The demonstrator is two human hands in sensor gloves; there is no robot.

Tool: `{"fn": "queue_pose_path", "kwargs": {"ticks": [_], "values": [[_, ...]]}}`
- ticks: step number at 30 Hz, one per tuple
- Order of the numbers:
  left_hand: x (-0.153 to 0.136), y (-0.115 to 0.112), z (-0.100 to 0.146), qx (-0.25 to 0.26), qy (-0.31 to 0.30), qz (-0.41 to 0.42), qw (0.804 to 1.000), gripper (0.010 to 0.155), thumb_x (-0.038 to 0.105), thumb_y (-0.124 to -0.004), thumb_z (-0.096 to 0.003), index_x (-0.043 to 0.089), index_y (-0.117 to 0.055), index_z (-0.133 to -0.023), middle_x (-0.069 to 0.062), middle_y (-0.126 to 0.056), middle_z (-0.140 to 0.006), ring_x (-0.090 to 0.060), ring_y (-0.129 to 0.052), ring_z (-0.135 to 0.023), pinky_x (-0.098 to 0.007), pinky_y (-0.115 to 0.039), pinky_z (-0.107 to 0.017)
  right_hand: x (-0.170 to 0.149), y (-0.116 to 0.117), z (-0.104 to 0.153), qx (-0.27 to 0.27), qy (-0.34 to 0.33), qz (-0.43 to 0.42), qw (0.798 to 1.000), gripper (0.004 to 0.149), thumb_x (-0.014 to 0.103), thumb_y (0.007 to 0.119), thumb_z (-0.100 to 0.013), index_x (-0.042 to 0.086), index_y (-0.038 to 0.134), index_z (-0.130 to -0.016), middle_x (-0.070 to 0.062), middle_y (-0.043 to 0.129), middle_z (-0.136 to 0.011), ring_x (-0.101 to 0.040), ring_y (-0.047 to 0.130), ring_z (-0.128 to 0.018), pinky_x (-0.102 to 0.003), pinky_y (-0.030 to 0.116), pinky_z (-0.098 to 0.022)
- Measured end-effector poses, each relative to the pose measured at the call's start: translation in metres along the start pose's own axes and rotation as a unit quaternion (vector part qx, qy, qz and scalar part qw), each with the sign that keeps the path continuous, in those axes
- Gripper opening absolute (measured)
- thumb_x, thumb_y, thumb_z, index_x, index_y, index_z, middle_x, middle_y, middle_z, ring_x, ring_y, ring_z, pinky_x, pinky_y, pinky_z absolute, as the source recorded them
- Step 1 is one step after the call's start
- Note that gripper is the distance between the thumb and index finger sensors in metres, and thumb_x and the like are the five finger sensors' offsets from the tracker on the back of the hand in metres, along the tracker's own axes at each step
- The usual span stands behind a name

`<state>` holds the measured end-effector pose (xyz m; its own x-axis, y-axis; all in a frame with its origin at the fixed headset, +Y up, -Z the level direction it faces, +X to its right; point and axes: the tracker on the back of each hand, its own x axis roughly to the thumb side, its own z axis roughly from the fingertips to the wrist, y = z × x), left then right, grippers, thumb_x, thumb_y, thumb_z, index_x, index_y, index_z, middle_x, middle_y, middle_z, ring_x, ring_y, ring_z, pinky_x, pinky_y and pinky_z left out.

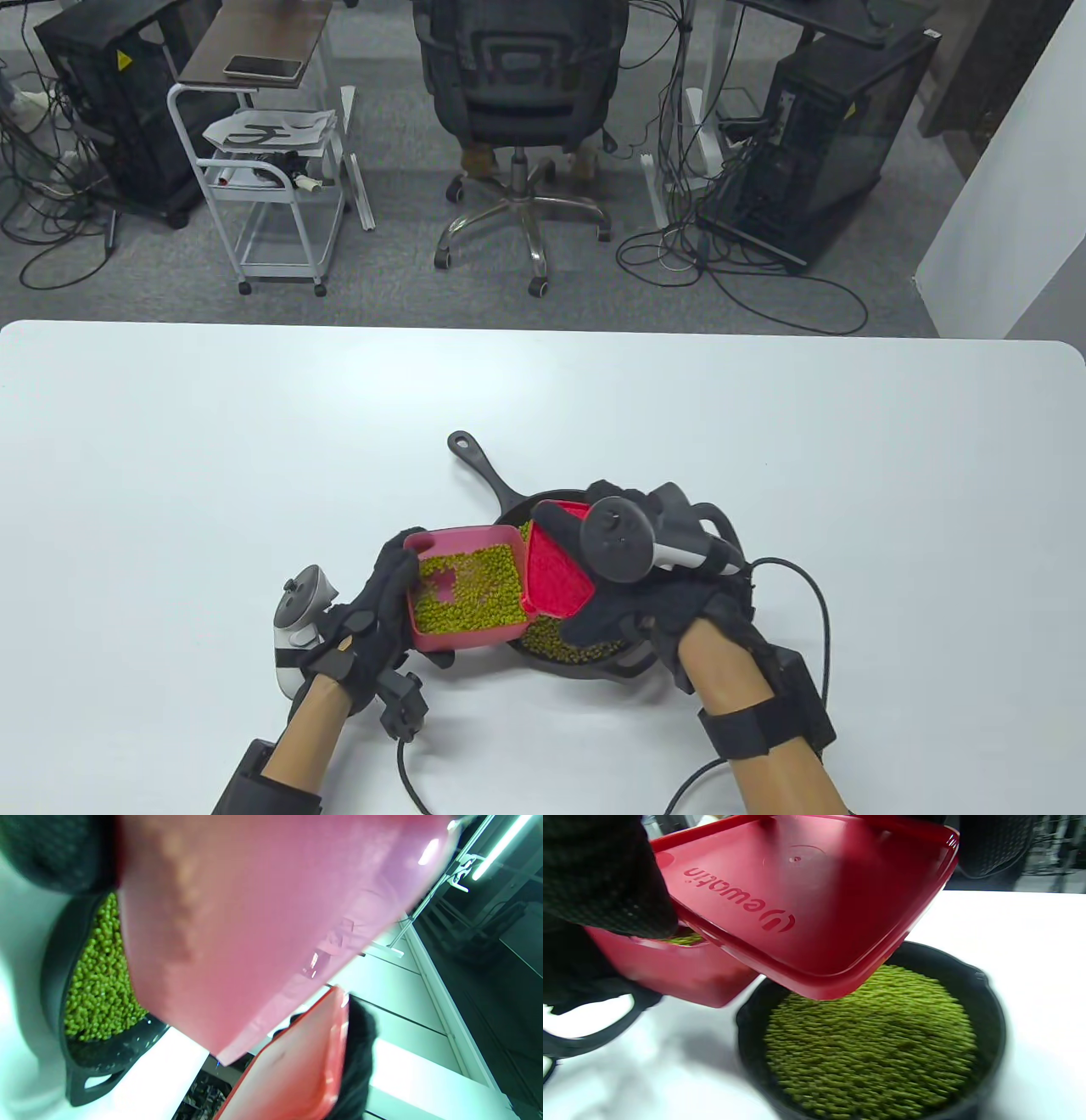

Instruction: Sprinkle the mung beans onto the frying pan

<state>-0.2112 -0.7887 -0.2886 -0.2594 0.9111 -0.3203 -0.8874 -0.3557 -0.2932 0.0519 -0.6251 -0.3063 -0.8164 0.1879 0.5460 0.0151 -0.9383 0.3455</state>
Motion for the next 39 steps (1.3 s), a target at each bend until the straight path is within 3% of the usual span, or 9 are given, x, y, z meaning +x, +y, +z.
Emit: {"fn": "queue_pose_path", "kwargs": {"ticks": [5,11,27,32,39], "values": [[-0.005,-0.008,-0.002,-0.034,0.0,0.011,0.999,0.075,0.072,-0.057,-0.0499,0.039,-0.028,-0.11,-0.017,-0.045,-0.109,-0.041,-0.086,-0.071,-0.049,-0.088,-0.035,0.04,0.008,-0.024,0.028,-0.035,0.031,0.999,0.113,0.065,0.099,-0.038,0.038,0.022,-0.116,-0.033,0.015,-0.121,-0.063,0.027,-0.104,-0.079,0.055,-0.065],[-0.008,-0.015,-0.002,-0.042,0.001,0.004,0.999,0.076,0.076,-0.054,-0.0482,0.038,-0.03,-0.11,-0.017,-0.044,-0.11,-0.044,-0.082,-0.073,-0.052,-0.085,-0.037,0.055,0.019,-0.035,0.045,-0.052,0.035,0.997,0.112,0.065,0.1,-0.037,0.038,0.024,-0.116,-0.033,0.017,-0.121,-0.062,0.028,-0.104,-0.079,0.055,-0.065],[-0.01,-0.016,-0.005,-0.05,-0.011,0.002,0.999,0.081,0.08,-0.053,-0.0461,0.038,-0.027,-0.11,-0.017,-0.042,-0.111,-0.044,-0.081,-0.074,-0.052,-0.085,-0.037,0.052,0.02,-0.03,0.005,-0.066,0.027,0.997,0.11,0.062,0.101,-0.038,0.037,0.028,-0.116,-0.031,0.017,-0.121,-0.061,0.027,-0.105,-0.078,0.054,-0.066],[-0.01,-0.015,-0.006,-0.064,-0.012,-0.01,0.998,0.087,0.081,-0.063,-0.0455,0.037,-0.025,-0.11,-0.017,-0.041,-0.112,-0.044,-0.081,-0.074,-0.051,-0.085,-0.037,0.049,0.021,-0.032,0.036,-0.061,0.004,0.997,0.103,0.06,0.099,-0.041,0.034,0.033,-0.116,-0.028,0.017,-0.123,-0.061,0.025,-0.106,-0.078,0.052,-0.067],[-0.013,-0.015,-0.01,-0.072,-0.014,0.002,0.997,0.084,0.076,-0.068,-0.0473,0.038,-0.026,-0.109,-0.016,-0.043,-0.111,-0.042,-0.085,-0.073,-0.049,-0.087,-0.036,0.038,0.021,-0.025,-0.014,-0.072,-0.04,0.997,0.101,0.062,0.095,-0.041,0.032,0.034,-0.116,-0.024,0.022,-0.124,-0.058,0.027,-0.107,-0.077,0.051,-0.068]]}}
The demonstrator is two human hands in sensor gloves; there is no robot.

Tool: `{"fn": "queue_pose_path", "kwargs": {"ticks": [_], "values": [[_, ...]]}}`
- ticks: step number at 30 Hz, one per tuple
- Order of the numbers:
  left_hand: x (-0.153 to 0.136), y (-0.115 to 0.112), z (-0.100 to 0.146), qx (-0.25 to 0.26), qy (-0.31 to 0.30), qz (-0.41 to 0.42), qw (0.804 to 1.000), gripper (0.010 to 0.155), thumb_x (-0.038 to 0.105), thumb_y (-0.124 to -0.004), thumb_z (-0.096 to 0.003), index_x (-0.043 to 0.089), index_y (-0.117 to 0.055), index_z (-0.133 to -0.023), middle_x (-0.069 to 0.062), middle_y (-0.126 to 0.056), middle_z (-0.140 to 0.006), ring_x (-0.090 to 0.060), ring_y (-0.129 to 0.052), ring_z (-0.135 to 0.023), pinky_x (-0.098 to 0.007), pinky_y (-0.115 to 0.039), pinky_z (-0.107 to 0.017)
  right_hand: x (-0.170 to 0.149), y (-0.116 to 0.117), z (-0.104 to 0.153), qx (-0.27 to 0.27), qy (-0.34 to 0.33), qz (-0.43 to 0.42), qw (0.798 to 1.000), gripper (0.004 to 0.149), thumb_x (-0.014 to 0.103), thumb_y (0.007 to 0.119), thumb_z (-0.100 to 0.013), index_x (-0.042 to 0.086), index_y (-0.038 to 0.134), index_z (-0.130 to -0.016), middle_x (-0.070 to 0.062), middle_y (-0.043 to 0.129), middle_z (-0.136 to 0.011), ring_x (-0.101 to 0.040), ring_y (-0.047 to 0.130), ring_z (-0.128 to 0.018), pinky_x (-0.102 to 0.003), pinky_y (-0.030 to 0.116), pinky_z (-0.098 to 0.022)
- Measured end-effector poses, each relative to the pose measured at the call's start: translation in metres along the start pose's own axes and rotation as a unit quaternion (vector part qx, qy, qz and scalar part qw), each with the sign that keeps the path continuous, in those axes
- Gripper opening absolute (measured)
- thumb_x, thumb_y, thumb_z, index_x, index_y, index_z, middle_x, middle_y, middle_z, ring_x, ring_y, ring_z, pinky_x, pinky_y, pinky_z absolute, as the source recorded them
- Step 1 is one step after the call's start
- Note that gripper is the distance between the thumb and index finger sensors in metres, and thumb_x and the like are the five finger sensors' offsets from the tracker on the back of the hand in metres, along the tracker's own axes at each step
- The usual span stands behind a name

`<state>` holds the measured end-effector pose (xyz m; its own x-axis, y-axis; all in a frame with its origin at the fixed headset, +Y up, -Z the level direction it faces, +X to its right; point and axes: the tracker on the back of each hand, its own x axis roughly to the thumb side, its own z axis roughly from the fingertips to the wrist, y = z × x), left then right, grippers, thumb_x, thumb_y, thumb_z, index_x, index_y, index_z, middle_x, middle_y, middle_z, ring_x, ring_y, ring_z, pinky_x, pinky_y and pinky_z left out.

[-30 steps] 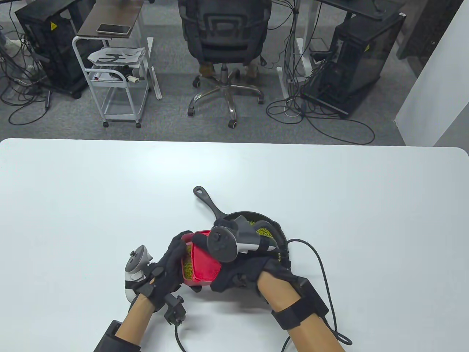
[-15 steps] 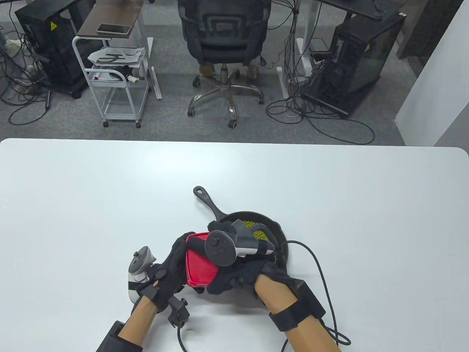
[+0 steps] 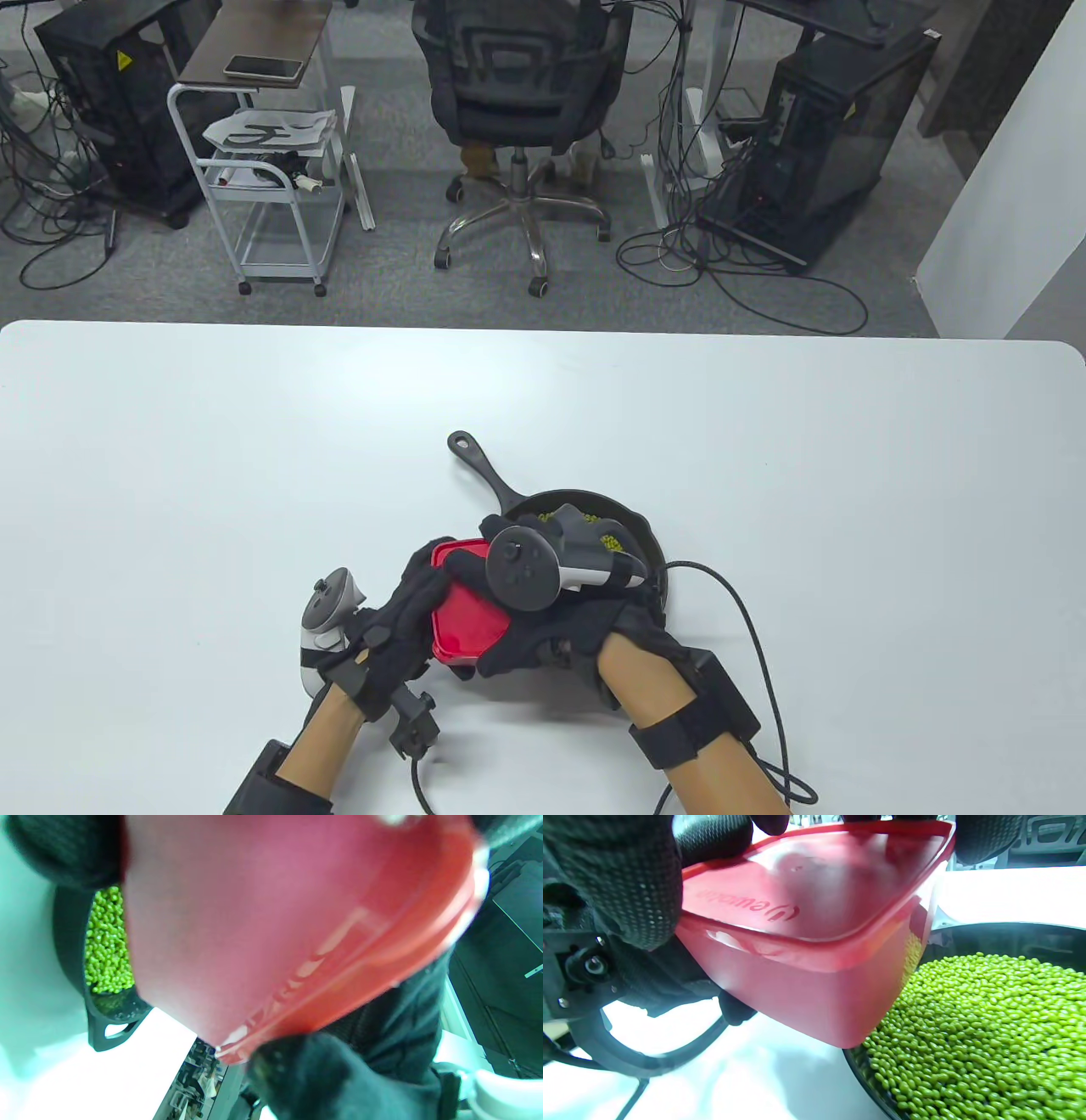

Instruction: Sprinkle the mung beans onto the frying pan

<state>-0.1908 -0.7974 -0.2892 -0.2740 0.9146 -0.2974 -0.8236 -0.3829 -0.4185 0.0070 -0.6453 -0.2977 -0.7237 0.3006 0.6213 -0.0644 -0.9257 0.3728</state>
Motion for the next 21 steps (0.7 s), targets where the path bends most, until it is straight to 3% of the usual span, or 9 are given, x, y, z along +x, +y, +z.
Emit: {"fn": "queue_pose_path", "kwargs": {"ticks": [4,9,12,17,21], "values": [[0.0,-0.001,-0.001,-0.005,-0.005,0.004,1.0,0.083,0.076,-0.065,-0.0477,0.038,-0.025,-0.11,-0.016,-0.044,-0.111,-0.041,-0.085,-0.073,-0.048,-0.087,-0.036,-0.021,0.002,0.01,-0.077,0.013,-0.094,0.992,0.092,0.069,0.076,-0.049,0.027,0.031,-0.117,-0.026,0.022,-0.123,-0.057,0.031,-0.107,-0.072,0.054,-0.068],[0.0,-0.002,-0.003,-0.009,-0.011,0.011,1.0,0.082,0.077,-0.062,-0.0479,0.038,-0.025,-0.11,-0.016,-0.044,-0.111,-0.04,-0.086,-0.072,-0.047,-0.088,-0.036,-0.06,0.013,0.024,-0.137,0.124,-0.204,0.961,0.084,0.068,0.062,-0.054,0.022,0.031,-0.117,-0.028,0.034,-0.121,-0.058,0.052,-0.099,-0.062,0.07,-0.06],[0.0,-0.004,-0.005,-0.014,-0.016,0.012,1.0,0.082,0.077,-0.061,-0.0479,0.038,-0.024,-0.11,-0.015,-0.044,-0.111,-0.04,-0.086,-0.072,-0.047,-0.088,-0.036,-0.076,0.025,0.032,-0.14,0.163,-0.282,0.935,0.084,0.07,0.056,-0.054,0.019,0.033,-0.117,-0.03,0.043,-0.118,-0.059,0.063,-0.092,-0.057,0.076,-0.054],[-0.002,-0.008,-0.008,-0.016,-0.025,0.02,0.999,0.082,0.078,-0.059,-0.0479,0.039,-0.024,-0.11,-0.015,-0.044,-0.112,-0.039,-0.086,-0.073,-0.047,-0.087,-0.037,-0.084,0.046,0.036,-0.106,0.176,-0.359,0.91,0.084,0.071,0.047,-0.055,0.017,0.033,-0.117,-0.029,0.057,-0.114,-0.057,0.077,-0.08,-0.049,0.082,-0.046],[-0.003,-0.012,-0.011,-0.02,-0.026,0.023,0.999,0.081,0.078,-0.058,-0.0479,0.039,-0.025,-0.11,-0.014,-0.045,-0.112,-0.039,-0.086,-0.073,-0.047,-0.087,-0.036,-0.085,0.059,0.035,-0.131,0.172,-0.423,0.88,0.079,0.068,0.044,-0.056,0.018,0.038,-0.117,-0.027,0.07,-0.105,-0.054,0.084,-0.07,-0.046,0.084,-0.042]]}}
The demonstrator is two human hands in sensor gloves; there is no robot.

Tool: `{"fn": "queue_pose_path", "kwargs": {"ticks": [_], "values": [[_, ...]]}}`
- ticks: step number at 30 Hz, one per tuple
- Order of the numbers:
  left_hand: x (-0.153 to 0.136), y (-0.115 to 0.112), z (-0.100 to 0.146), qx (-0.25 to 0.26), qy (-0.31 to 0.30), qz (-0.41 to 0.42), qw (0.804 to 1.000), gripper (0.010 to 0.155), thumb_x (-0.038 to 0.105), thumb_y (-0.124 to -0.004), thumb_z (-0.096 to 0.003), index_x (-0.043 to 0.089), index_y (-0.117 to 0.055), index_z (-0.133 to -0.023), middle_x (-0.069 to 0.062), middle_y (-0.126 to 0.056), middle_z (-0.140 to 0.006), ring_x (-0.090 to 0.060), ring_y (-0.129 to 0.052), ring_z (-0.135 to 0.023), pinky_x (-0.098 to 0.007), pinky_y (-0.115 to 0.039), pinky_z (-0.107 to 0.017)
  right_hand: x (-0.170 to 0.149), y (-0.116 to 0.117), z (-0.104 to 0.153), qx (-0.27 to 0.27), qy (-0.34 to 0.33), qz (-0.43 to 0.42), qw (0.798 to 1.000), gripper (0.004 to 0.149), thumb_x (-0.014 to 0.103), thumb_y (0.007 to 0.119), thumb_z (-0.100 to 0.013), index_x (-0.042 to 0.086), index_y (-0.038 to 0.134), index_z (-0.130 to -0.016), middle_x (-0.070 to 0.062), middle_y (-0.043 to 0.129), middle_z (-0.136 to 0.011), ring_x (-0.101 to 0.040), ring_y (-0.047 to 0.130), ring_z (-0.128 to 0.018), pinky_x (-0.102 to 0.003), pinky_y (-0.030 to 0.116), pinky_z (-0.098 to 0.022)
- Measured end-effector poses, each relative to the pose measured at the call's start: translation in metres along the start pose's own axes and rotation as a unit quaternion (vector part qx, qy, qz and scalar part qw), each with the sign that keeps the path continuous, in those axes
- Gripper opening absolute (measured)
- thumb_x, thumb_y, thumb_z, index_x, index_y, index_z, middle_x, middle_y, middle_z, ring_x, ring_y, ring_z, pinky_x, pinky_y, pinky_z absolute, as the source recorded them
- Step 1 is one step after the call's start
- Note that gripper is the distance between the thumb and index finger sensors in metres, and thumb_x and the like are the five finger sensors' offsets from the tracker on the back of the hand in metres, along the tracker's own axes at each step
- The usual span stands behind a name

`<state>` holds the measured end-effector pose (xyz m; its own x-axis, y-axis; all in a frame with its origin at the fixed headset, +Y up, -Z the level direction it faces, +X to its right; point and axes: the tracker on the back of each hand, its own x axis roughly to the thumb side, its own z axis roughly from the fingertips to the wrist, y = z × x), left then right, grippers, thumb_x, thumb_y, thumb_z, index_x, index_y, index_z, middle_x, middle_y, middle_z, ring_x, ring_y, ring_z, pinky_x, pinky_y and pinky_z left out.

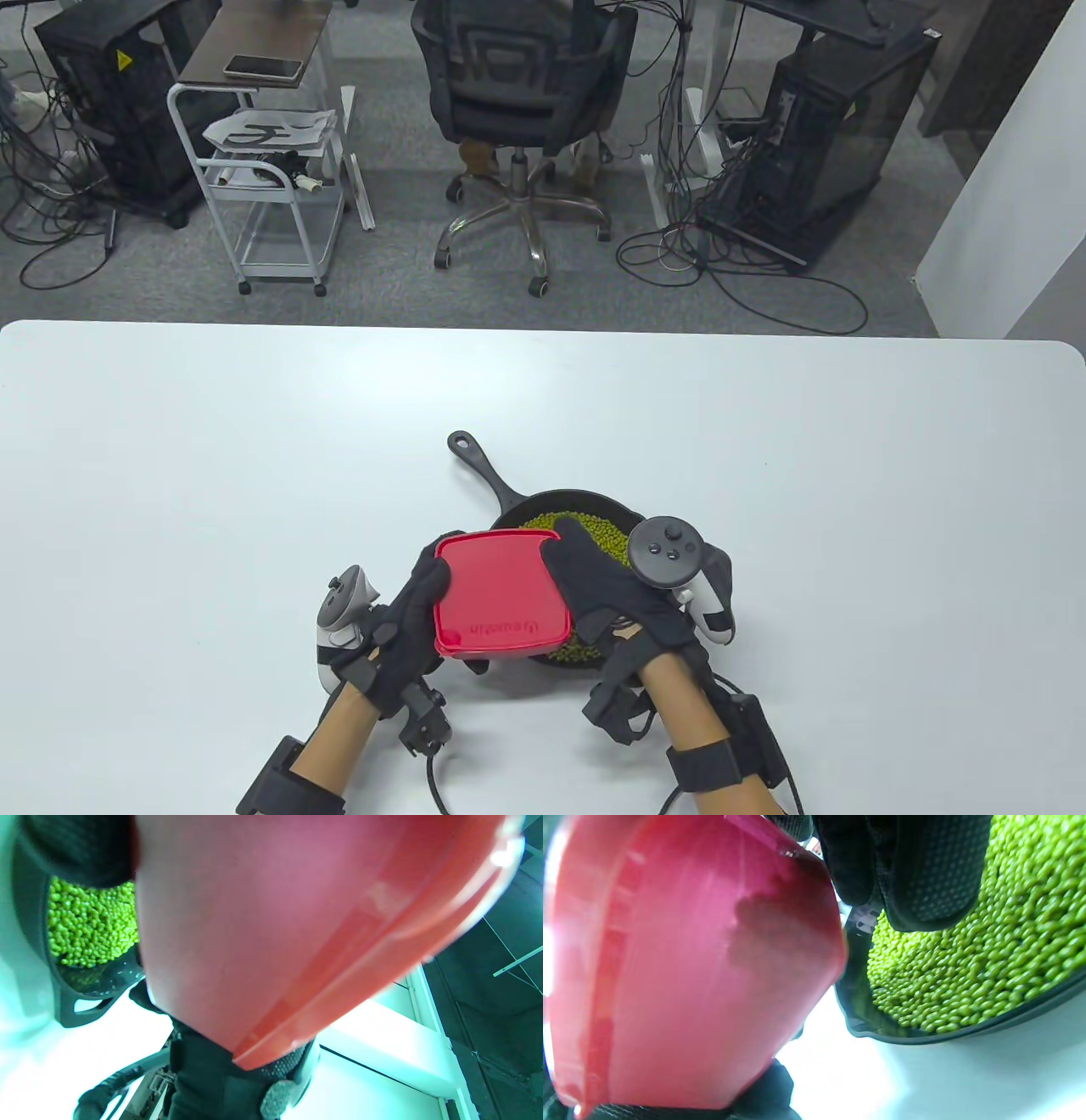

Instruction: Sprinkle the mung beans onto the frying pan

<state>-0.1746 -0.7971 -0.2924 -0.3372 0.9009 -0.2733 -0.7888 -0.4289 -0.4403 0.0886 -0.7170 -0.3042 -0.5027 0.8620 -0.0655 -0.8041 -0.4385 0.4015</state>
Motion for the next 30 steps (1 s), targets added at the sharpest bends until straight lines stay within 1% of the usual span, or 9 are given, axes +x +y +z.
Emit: {"fn": "queue_pose_path", "kwargs": {"ticks": [3,7,9,11,15,18,24,26,30], "values": [[0.0,-0.004,-0.002,0.008,-0.003,-0.008,1.0,0.079,0.08,-0.056,-0.0479,0.041,-0.027,-0.111,-0.012,-0.045,-0.112,-0.038,-0.085,-0.074,-0.047,-0.086,-0.038,-0.003,0.001,0.001,-0.024,0.0,-0.013,1.0,0.069,0.062,0.043,-0.058,0.024,0.049,-0.115,-0.026,0.073,-0.101,-0.052,0.086,-0.066,-0.043,0.085,-0.04],[0.001,-0.009,-0.002,0.05,-0.005,-0.01,0.999,0.076,0.082,-0.053,-0.0477,0.043,-0.035,-0.111,-0.01,-0.051,-0.111,-0.035,-0.085,-0.076,-0.046,-0.086,-0.041,-0.004,0.001,0.005,-0.048,-0.006,-0.031,0.998,0.067,0.061,0.04,-0.058,0.026,0.054,-0.113,-0.026,0.074,-0.099,-0.051,0.087,-0.064,-0.042,0.085,-0.039],[0.001,-0.01,-0.003,0.067,-0.01,-0.004,0.998,0.076,0.082,-0.055,-0.0474,0.043,-0.04,-0.11,-0.011,-0.054,-0.11,-0.036,-0.087,-0.073,-0.047,-0.086,-0.039,-0.004,0.001,0.007,-0.066,-0.007,-0.037,0.997,0.065,0.06,0.041,-0.059,0.027,0.056,-0.113,-0.026,0.075,-0.098,-0.05,0.087,-0.063,-0.041,0.085,-0.038],[0.0,-0.011,-0.004,0.058,-0.013,-0.002,0.998,0.074,0.081,-0.055,-0.0481,0.043,-0.04,-0.111,-0.011,-0.054,-0.11,-0.036,-0.086,-0.074,-0.047,-0.086,-0.04,-0.005,0.002,0.009,-0.072,-0.011,-0.046,0.996,0.064,0.06,0.041,-0.06,0.027,0.056,-0.112,-0.026,0.074,-0.098,-0.05,0.087,-0.064,-0.041,0.085,-0.038],[0.0,-0.012,-0.003,0.062,-0.014,0.002,0.998,0.07,0.078,-0.053,-0.0497,0.045,-0.044,-0.11,-0.01,-0.056,-0.109,-0.036,-0.087,-0.074,-0.047,-0.085,-0.041,-0.005,0.005,0.01,-0.083,-0.015,-0.048,0.995,0.06,0.061,0.043,-0.061,0.031,0.057,-0.111,-0.025,0.074,-0.097,-0.05,0.086,-0.064,-0.04,0.084,-0.039],[0.001,-0.013,-0.003,0.059,-0.021,0.013,0.998,0.068,0.077,-0.053,-0.0501,0.046,-0.045,-0.11,-0.011,-0.056,-0.109,-0.036,-0.086,-0.073,-0.047,-0.085,-0.041,-0.007,0.009,0.012,-0.106,-0.024,-0.074,0.991,0.057,0.062,0.045,-0.061,0.034,0.06,-0.109,-0.023,0.075,-0.095,-0.049,0.086,-0.065,-0.04,0.084,-0.04],[0.002,-0.017,-0.002,0.063,-0.02,0.005,0.998,0.063,0.074,-0.052,-0.0512,0.048,-0.048,-0.109,-0.013,-0.056,-0.108,-0.037,-0.086,-0.073,-0.046,-0.086,-0.041,-0.011,0.011,0.014,-0.128,-0.028,-0.126,0.983,0.049,0.057,0.051,-0.062,0.036,0.067,-0.103,-0.025,0.075,-0.092,-0.05,0.084,-0.067,-0.04,0.082,-0.042],[0.002,-0.018,-0.001,0.068,-0.027,0.001,0.997,0.063,0.074,-0.053,-0.0513,0.048,-0.05,-0.108,-0.013,-0.056,-0.108,-0.037,-0.086,-0.073,-0.046,-0.085,-0.041,-0.011,0.011,0.015,-0.135,-0.035,-0.116,0.983,0.048,0.057,0.051,-0.062,0.036,0.067,-0.103,-0.025,0.075,-0.092,-0.049,0.084,-0.067,-0.04,0.082,-0.043],[0.003,-0.016,-0.001,0.083,-0.026,0.003,0.996,0.06,0.072,-0.055,-0.0514,0.048,-0.056,-0.107,-0.015,-0.06,-0.105,-0.038,-0.089,-0.07,-0.046,-0.087,-0.041,-0.012,0.012,0.014,-0.127,-0.034,-0.112,0.985,0.048,0.056,0.05,-0.062,0.037,0.066,-0.103,-0.025,0.075,-0.093,-0.05,0.083,-0.068,-0.04,0.082,-0.043]]}}
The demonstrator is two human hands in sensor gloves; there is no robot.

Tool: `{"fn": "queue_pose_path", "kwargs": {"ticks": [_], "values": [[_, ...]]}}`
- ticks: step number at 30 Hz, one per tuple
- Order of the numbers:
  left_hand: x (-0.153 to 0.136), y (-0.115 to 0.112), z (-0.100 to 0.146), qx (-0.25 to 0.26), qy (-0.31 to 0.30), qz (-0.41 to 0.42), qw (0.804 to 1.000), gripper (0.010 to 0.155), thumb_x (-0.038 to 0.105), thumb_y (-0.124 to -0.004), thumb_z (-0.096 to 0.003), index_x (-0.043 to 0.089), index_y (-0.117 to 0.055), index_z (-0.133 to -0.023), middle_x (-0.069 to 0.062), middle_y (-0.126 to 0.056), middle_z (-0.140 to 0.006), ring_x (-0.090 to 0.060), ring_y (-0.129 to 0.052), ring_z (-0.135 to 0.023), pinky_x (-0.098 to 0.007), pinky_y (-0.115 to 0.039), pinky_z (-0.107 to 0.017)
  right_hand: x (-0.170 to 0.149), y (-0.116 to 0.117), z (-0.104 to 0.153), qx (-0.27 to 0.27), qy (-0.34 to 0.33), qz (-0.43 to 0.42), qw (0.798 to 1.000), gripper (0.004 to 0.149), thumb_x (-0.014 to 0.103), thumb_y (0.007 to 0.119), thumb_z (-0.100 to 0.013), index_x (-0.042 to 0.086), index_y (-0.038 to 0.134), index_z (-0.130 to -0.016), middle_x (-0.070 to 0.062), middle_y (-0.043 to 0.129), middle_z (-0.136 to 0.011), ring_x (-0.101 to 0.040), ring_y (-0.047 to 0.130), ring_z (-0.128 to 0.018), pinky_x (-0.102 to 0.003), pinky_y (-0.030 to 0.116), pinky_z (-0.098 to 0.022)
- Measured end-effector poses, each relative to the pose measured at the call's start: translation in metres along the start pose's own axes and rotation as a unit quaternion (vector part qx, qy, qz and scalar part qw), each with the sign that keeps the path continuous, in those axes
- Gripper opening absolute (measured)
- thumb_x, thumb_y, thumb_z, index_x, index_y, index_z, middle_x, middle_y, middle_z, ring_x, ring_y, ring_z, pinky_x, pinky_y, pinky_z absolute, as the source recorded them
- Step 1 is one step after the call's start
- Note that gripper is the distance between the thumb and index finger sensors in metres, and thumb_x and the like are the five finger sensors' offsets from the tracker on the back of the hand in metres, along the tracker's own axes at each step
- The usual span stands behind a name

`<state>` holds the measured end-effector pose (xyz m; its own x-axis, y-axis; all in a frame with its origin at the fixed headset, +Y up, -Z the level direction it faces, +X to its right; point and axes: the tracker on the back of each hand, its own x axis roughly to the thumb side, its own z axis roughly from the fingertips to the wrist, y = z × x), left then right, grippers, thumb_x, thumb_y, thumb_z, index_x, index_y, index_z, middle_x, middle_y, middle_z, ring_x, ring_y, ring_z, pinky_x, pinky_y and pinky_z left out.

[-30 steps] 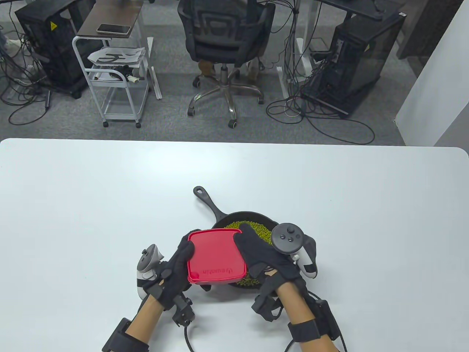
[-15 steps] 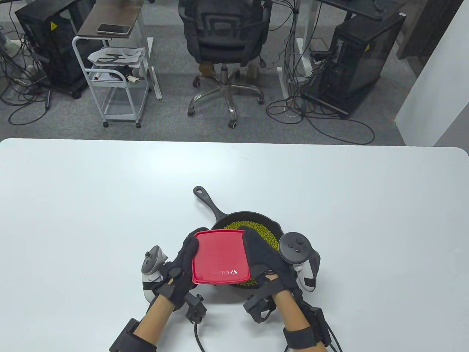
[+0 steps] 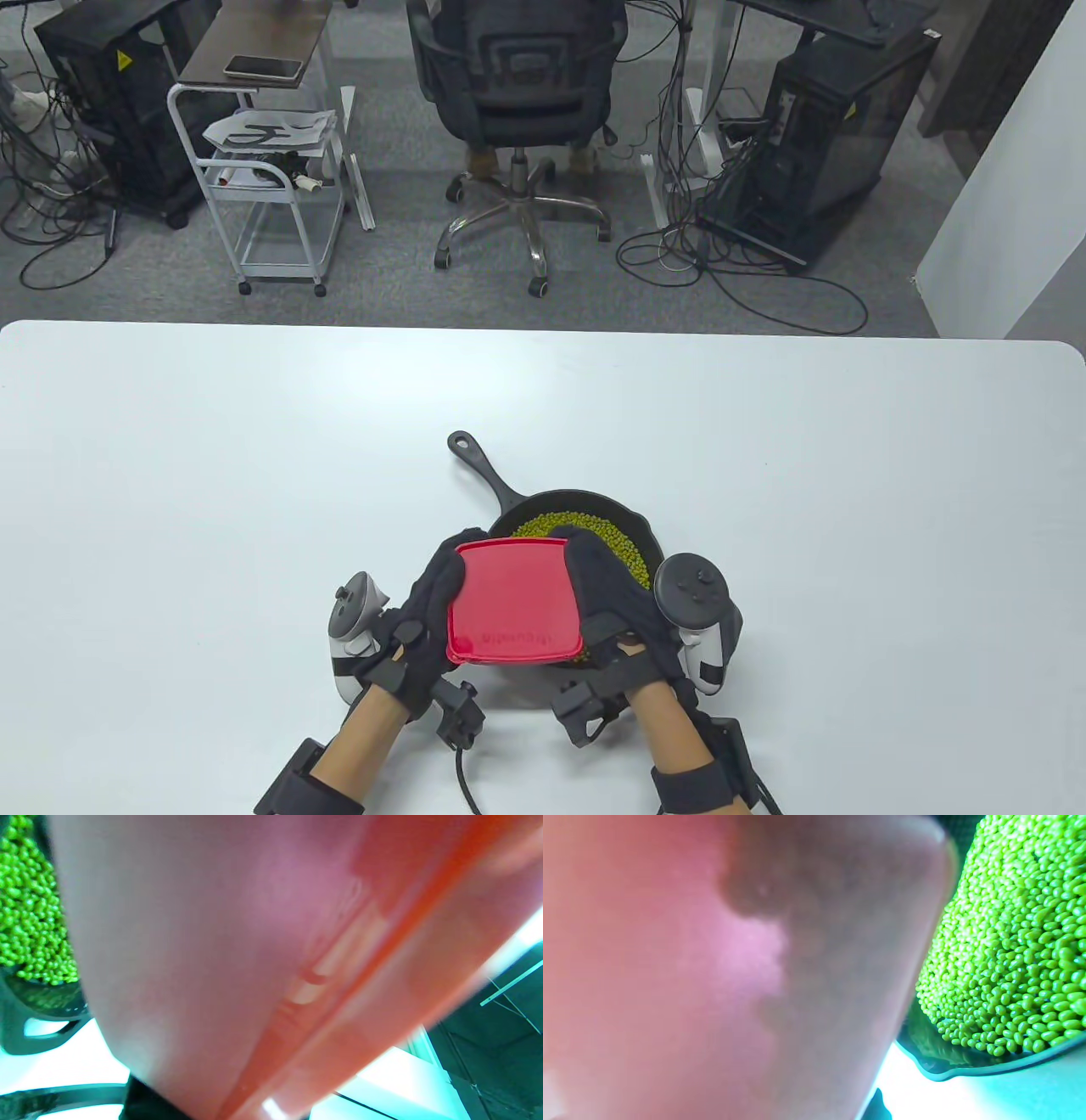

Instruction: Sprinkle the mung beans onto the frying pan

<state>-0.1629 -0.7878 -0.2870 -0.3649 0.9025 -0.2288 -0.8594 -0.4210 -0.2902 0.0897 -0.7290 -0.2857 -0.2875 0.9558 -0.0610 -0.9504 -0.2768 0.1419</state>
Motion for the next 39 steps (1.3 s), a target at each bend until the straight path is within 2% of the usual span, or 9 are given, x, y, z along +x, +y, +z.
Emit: {"fn": "queue_pose_path", "kwargs": {"ticks": [7,10,15,18,20,25,30,33,39], "values": [[0.003,0.008,0.0,0.019,-0.007,0.011,1.0,0.061,0.072,-0.057,-0.0515,0.047,-0.057,-0.107,-0.015,-0.059,-0.106,-0.038,-0.087,-0.071,-0.047,-0.085,-0.041,-0.005,0.01,0.003,0.076,0.0,-0.005,0.997,0.066,0.061,0.045,-0.061,0.026,0.038,-0.116,-0.026,0.061,-0.106,-0.054,0.076,-0.074,-0.045,0.079,-0.049],[0.003,0.014,0.001,0.02,-0.006,0.013,1.0,0.062,0.072,-0.057,-0.0513,0.046,-0.056,-0.107,-0.015,-0.059,-0.106,-0.038,-0.087,-0.071,-0.047,-0.085,-0.041,-0.005,0.014,0.007,0.102,0.001,0.01,0.995,0.071,0.063,0.044,-0.061,0.027,0.024,-0.118,-0.027,0.065,-0.105,-0.053,0.08,-0.071,-0.044,0.08,-0.046],[0.006,0.022,0.003,0.057,-0.014,0.034,0.998,0.063,0.073,-0.057,-0.0506,0.046,-0.056,-0.107,-0.014,-0.059,-0.106,-0.037,-0.087,-0.071,-0.046,-0.085,-0.041,-0.003,0.019,0.012,0.143,-0.006,0.028,0.989,0.077,0.065,0.044,-0.06,0.022,0.017,-0.117,-0.024,0.072,-0.098,-0.05,0.084,-0.067,-0.041,0.082,-0.042],[0.006,0.023,0.003,0.035,-0.005,0.038,0.999,0.068,0.074,-0.057,-0.0509,0.041,-0.049,-0.11,-0.014,-0.057,-0.107,-0.037,-0.086,-0.073,-0.046,-0.085,-0.043,-0.004,0.021,0.013,0.112,-0.006,0.03,0.993,0.077,0.067,0.046,-0.06,0.022,0.021,-0.117,-0.02,0.078,-0.092,-0.048,0.087,-0.064,-0.039,0.083,-0.039],[0.005,0.022,0.003,0.03,0.004,0.04,0.999,0.078,0.076,-0.057,-0.0505,0.032,-0.034,-0.111,-0.012,-0.053,-0.109,-0.036,-0.084,-0.075,-0.046,-0.084,-0.045,-0.005,0.021,0.013,0.097,-0.004,0.021,0.995,0.076,0.067,0.047,-0.06,0.022,0.023,-0.117,-0.02,0.079,-0.09,-0.047,0.088,-0.062,-0.038,0.084,-0.038],[0.01,0.016,0.006,0.011,0.003,0.005,1.0,0.088,0.077,-0.058,-0.0495,0.033,-0.01,-0.108,-0.014,-0.04,-0.112,-0.04,-0.076,-0.083,-0.05,-0.08,-0.052,-0.007,0.016,0.013,0.068,0.008,-0.017,0.997,0.074,0.066,0.051,-0.061,0.024,0.027,-0.117,-0.02,0.08,-0.089,-0.047,0.088,-0.061,-0.038,0.084,-0.037],[0.012,0.009,0.012,-0.012,0.019,-0.036,0.999,0.089,0.076,-0.061,-0.0488,0.032,-0.011,-0.108,-0.017,-0.044,-0.111,-0.041,-0.078,-0.08,-0.05,-0.081,-0.049,-0.007,0.007,0.013,0.02,0.005,-0.021,1.0,0.074,0.065,0.05,-0.061,0.022,0.027,-0.117,-0.02,0.078,-0.092,-0.047,0.089,-0.061,-0.038,0.084,-0.037],[0.011,0.004,0.013,-0.033,0.03,-0.057,0.997,0.09,0.076,-0.063,-0.0491,0.033,-0.01,-0.108,-0.016,-0.043,-0.11,-0.041,-0.078,-0.08,-0.049,-0.081,-0.049,-0.009,0.004,0.013,0.021,0.012,-0.032,0.999,0.077,0.065,0.05,-0.06,0.017,0.026,-0.116,-0.02,0.077,-0.092,-0.047,0.088,-0.062,-0.039,0.084,-0.038],[0.011,-0.002,0.013,-0.045,0.028,-0.083,0.995,0.091,0.073,-0.066,-0.0487,0.034,-0.007,-0.106,-0.018,-0.051,-0.104,-0.041,-0.079,-0.077,-0.048,-0.082,-0.045,-0.01,0.002,0.013,0.014,0.01,-0.033,0.999,0.072,0.064,0.048,-0.061,0.023,0.03,-0.117,-0.021,0.079,-0.09,-0.047,0.089,-0.061,-0.038,0.085,-0.037]]}}
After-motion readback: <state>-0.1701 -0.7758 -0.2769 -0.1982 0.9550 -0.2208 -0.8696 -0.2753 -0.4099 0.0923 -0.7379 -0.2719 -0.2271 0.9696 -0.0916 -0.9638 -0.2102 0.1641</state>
